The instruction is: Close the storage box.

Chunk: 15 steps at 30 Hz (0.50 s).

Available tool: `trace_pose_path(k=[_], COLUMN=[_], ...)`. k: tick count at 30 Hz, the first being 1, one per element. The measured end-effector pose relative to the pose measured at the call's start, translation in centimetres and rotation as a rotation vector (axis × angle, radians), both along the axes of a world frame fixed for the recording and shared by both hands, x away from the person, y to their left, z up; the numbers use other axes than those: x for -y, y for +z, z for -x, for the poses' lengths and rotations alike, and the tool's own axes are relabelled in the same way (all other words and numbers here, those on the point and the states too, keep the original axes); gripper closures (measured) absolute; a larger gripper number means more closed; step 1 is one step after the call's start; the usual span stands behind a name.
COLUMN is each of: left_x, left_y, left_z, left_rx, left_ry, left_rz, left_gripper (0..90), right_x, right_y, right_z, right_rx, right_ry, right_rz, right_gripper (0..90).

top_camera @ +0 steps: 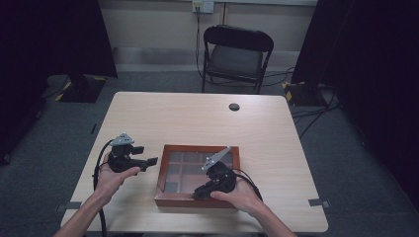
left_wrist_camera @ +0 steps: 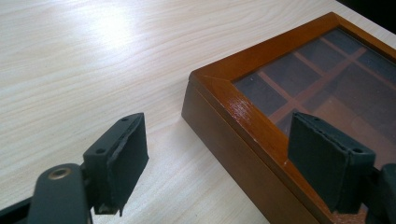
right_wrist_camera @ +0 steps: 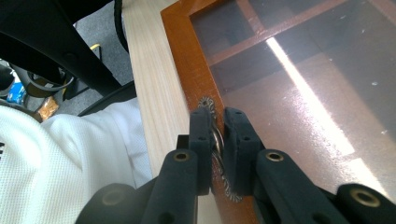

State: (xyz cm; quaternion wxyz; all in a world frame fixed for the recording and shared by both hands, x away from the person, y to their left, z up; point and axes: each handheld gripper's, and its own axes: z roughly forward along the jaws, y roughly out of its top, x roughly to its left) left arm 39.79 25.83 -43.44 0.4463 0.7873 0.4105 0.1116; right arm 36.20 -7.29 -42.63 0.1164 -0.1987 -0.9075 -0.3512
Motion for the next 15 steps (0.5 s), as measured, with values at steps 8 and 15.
trace_pose_path(k=[8, 15], left_x=[0.0, -0.2], left_y=[0.1, 0.0], left_z=[0.1, 0.0], left_rx=[0.012, 0.0], left_ry=[0.008, 0.004], left_rz=[0.003, -0.001], left_gripper=[20.2, 19.8], right_x=[0.1, 1.0], right_y=[-0.2, 0.6], right_z=[0.1, -0.3], right_rx=[0.004, 0.009], right_ry=[-0.01, -0.062], right_rz=[-0.016, -0.068], right_gripper=[82.7, 65.2])
